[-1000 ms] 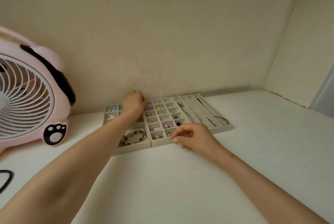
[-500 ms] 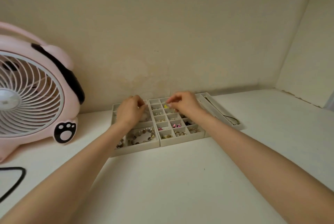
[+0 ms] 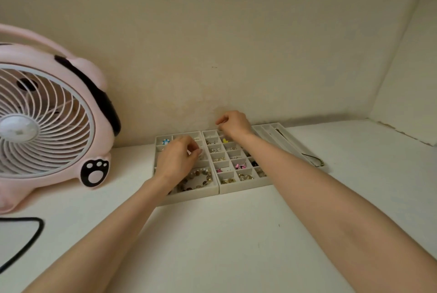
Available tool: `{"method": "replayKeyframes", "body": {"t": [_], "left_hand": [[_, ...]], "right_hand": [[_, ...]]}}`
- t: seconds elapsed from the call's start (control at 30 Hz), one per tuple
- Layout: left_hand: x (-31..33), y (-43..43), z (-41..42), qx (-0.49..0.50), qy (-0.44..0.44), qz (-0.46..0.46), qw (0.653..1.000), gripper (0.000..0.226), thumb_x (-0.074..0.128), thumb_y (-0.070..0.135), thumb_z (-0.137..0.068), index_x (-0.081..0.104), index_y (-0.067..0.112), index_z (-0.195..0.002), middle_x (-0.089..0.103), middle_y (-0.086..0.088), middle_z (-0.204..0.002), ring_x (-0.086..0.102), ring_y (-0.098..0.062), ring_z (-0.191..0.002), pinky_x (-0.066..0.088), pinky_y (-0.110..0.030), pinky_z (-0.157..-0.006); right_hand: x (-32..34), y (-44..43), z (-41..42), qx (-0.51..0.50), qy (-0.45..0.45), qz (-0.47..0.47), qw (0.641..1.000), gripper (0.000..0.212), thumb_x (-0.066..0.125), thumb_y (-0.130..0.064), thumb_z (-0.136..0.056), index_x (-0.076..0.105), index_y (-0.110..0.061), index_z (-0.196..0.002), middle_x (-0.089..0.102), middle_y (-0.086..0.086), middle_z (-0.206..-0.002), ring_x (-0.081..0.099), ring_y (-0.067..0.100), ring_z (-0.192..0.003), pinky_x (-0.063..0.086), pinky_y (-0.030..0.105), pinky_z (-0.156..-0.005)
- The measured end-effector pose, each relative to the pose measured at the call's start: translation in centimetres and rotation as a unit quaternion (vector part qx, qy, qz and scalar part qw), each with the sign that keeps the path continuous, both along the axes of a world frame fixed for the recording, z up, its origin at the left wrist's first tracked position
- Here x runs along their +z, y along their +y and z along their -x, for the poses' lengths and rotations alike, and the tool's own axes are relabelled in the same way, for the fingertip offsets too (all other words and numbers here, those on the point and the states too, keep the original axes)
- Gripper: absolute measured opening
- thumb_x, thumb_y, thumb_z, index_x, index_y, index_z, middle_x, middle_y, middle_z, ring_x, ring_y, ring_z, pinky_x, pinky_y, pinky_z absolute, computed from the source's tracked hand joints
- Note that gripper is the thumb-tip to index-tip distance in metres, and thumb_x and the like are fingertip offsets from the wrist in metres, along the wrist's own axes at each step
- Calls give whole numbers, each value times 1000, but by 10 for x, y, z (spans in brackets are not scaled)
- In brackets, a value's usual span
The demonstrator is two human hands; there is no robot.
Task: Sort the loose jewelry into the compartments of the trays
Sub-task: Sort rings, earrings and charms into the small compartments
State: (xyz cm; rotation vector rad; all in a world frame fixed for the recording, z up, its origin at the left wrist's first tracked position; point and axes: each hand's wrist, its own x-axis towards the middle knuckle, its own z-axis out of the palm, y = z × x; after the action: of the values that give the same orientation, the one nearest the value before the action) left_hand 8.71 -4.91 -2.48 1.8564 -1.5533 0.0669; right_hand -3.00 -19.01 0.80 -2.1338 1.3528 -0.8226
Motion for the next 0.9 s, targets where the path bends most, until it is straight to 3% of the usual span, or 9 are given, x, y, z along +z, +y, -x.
{"method": "replayKeyframes", "body": {"t": [0.23, 0.33, 0.5, 0.6, 0.73, 0.9], "left_hand": [[1, 3, 10, -32, -5, -23, 999, 10, 56, 27, -91, 60, 19, -94, 63, 2, -94, 58, -19, -85, 49, -35, -67], [4, 6, 19, -27, -2, -47, 999, 14, 57, 32, -91, 55, 18, -95, 62, 4, -88, 55, -18, -76, 40, -30, -60], [4, 13, 36, -2, -6, -96, 995, 22, 53, 38, -91, 48, 17, -87, 59, 3, -76, 57, -22, -80, 39, -31, -62], [3, 14, 42, 8, -22, -120, 992, 23, 53, 39, -91, 49, 18, -82, 63, 0, -85, 57, -23, -90, 38, -31, -66], [1, 14, 50, 31, -43, -134, 990, 22, 51, 37, -91, 49, 18, -79, 65, -4, -99, 55, -25, -102, 39, -32, -72], [3, 14, 57, 64, -86, -155, 982, 29, 45, 38, -94, 58, 12, -98, 63, -7, -111, 53, -28, -110, 43, -34, -80]], "right_hand": [[-6, 14, 43, -2, 8, 35, 999, 14, 59, -17, -89, 71, -22, -94, 70, -3, -98, 63, 15, -84, 53, 34, -80], [-7, 26, 71, -7, 20, 48, 999, 13, 60, -18, -88, 70, -22, -94, 68, -5, -95, 61, 12, -88, 51, 32, -79], [-15, 48, 116, -50, 40, 69, 996, 6, 64, -24, -86, 70, -26, -88, 62, -8, -82, 56, 11, -80, 43, 27, -68], [-20, 60, 135, -75, 60, 63, 993, 7, 66, -31, -85, 69, -25, -88, 59, -9, -79, 54, 12, -78, 37, 25, -64], [-27, 71, 146, -75, 87, 45, 992, 20, 69, -45, -80, 66, -25, -77, 60, -11, -75, 58, 13, -79, 42, 28, -65], [-22, 81, 141, -95, 151, 59, 982, 25, 66, -46, -82, 60, -23, -76, 58, -9, -79, 54, 15, -80, 33, 26, -64]]}}
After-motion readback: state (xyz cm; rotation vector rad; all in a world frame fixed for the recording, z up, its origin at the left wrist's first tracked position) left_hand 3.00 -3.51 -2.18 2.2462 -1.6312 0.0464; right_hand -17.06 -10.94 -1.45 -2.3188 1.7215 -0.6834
